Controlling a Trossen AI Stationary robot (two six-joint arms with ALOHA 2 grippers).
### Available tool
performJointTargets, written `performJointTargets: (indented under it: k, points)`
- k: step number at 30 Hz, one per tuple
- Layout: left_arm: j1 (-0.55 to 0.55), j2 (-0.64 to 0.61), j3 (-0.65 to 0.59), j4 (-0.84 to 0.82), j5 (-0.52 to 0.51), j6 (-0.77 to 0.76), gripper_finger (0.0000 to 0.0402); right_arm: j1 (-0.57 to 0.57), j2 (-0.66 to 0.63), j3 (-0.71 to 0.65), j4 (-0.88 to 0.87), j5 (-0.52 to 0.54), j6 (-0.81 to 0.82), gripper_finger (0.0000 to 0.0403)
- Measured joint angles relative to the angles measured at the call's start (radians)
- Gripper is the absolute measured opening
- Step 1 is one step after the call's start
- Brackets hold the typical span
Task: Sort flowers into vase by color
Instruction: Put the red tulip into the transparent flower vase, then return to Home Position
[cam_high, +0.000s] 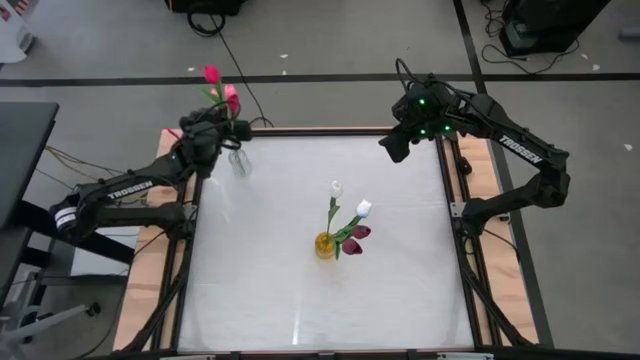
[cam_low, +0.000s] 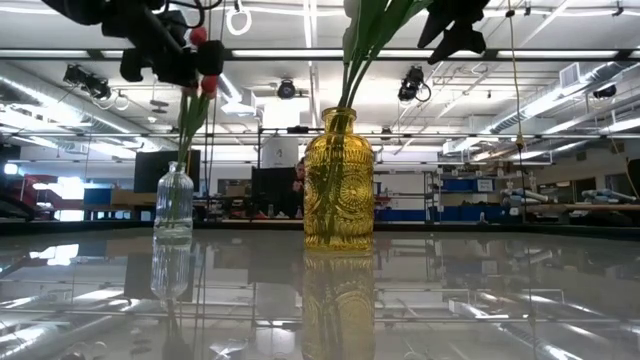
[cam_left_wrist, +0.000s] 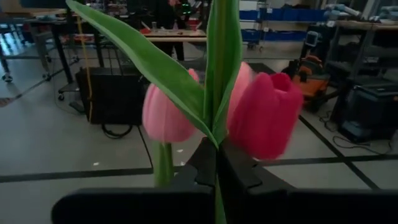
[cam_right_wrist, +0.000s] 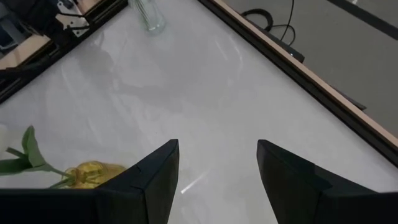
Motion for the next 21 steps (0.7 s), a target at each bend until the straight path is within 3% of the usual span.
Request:
performJointTargets:
  k: [10, 16, 21]
  points:
    - [-0.086, 0.0, 0.0, -0.083, -0.002, 0.054, 0.002, 0.0, 0.0, 0.0, 0.008, 0.044, 0.029, 0.0224]
    - [-0.095, 0.0, 0.0, -0.218, -0.105, -0.132, 0.0078, 0.0, 0.0, 0.0, 0.018, 0.057, 0.029, 0.0224]
    - [-0.11, -0.004, -0.001, -0.305, -0.112, -0.252, 0.0134, 0.0, 0.0, 0.0, 0.012, 0.056, 0.03, 0.0224]
